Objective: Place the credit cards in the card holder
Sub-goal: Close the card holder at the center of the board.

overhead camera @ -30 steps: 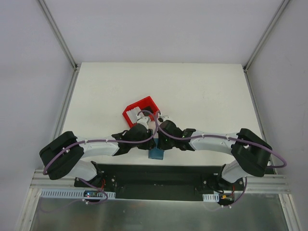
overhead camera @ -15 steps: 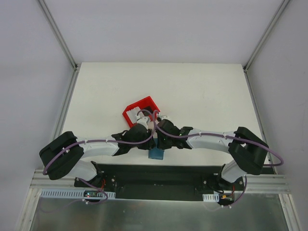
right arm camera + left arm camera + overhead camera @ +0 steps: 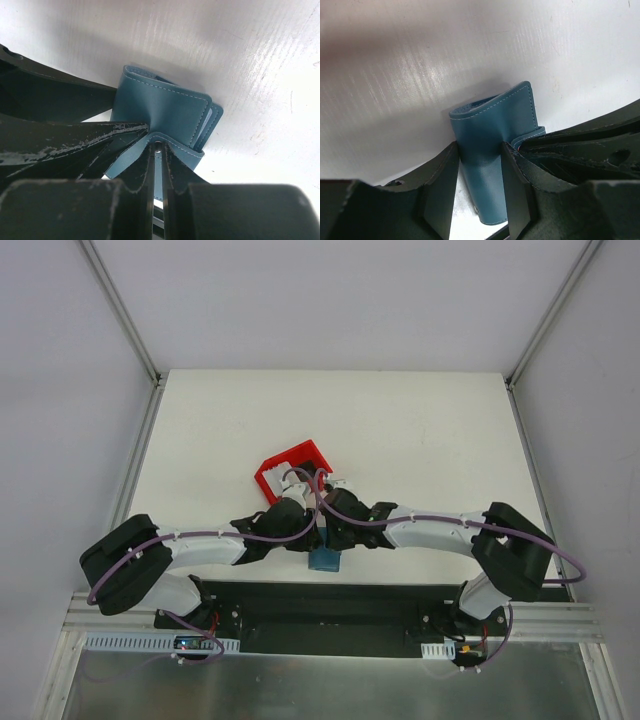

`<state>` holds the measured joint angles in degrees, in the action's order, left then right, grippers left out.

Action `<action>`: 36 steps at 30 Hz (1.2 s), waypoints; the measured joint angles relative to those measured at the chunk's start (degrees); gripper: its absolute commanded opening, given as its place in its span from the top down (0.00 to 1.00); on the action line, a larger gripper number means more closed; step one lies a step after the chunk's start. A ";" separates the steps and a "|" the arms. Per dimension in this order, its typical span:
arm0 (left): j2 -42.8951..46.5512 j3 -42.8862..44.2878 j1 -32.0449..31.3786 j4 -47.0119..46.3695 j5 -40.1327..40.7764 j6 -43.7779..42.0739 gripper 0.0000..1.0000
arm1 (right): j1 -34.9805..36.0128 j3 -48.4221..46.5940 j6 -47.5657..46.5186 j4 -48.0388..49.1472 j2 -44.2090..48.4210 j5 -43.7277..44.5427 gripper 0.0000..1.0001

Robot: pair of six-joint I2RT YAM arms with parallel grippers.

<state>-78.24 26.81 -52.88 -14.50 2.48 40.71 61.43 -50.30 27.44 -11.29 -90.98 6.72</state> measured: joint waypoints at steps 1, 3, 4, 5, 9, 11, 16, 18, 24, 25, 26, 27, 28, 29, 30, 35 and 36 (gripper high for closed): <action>0.02 -0.02 0.00 0.00 0.02 0.04 0.62 | 0.04 0.00 0.13 -0.02 0.00 0.13 0.94; 0.04 -0.02 0.00 0.00 0.02 0.09 0.62 | 0.09 -0.02 0.24 -0.04 -0.07 0.20 0.94; 0.04 -0.02 0.00 0.00 0.02 0.13 0.62 | 0.09 -0.04 0.37 -0.07 -0.11 0.26 0.95; 0.04 -0.02 0.00 0.02 0.04 0.17 0.62 | 0.09 -0.09 0.42 -0.09 -0.15 0.31 0.96; 0.37 -0.17 0.00 0.15 0.09 0.24 0.62 | 0.24 -0.20 0.61 -0.11 -0.48 0.57 0.96; 0.61 -0.33 0.00 0.22 0.11 0.26 0.62 | 0.39 -0.26 0.66 -0.11 -0.66 0.83 0.97; 0.85 -0.44 0.00 0.39 0.15 0.24 0.62 | 0.96 -0.72 1.09 -0.50 -1.20 1.90 0.97; 0.92 -0.46 0.00 0.44 0.15 0.26 0.62 | 1.29 -1.03 1.49 -0.90 -1.49 2.58 0.97; 0.92 -0.46 0.00 0.44 0.15 0.24 0.62 | 2.16 -1.55 2.25 -1.70 -1.86 4.48 0.97; 0.92 -0.46 0.00 0.44 0.15 0.24 0.62 | 2.23 -1.55 2.34 -1.70 -1.88 4.59 0.97; 0.96 -0.46 0.00 0.46 0.15 0.24 0.62 | 2.25 -1.55 2.36 -1.70 -1.88 4.66 0.96; 0.98 -0.46 0.00 0.48 0.15 0.24 0.61 | 2.25 -1.55 2.36 -1.68 -1.88 4.66 0.96; 1.01 -0.46 0.00 0.52 0.15 0.24 0.61 | 2.25 -1.53 2.36 -1.64 -1.86 4.66 0.95; 1.05 -0.46 0.00 0.59 0.15 0.24 0.61 | 2.25 -1.46 2.32 -1.51 -1.81 4.66 0.95; 1.11 -0.50 -0.02 0.61 0.15 0.24 0.61 | 2.25 -1.25 2.32 -1.22 -1.64 4.63 0.93; 1.31 -0.50 -0.02 0.83 0.15 0.24 0.61 | 2.38 0.94 1.86 1.64 0.35 4.63 0.88; 1.33 -0.50 -0.02 0.87 0.13 0.22 0.61 | 2.38 1.27 1.84 2.08 0.59 4.68 0.88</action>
<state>-76.90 26.30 -52.90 -13.63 2.61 40.93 63.81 -49.04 29.28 -9.21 -90.39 11.40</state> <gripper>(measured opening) 0.389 0.109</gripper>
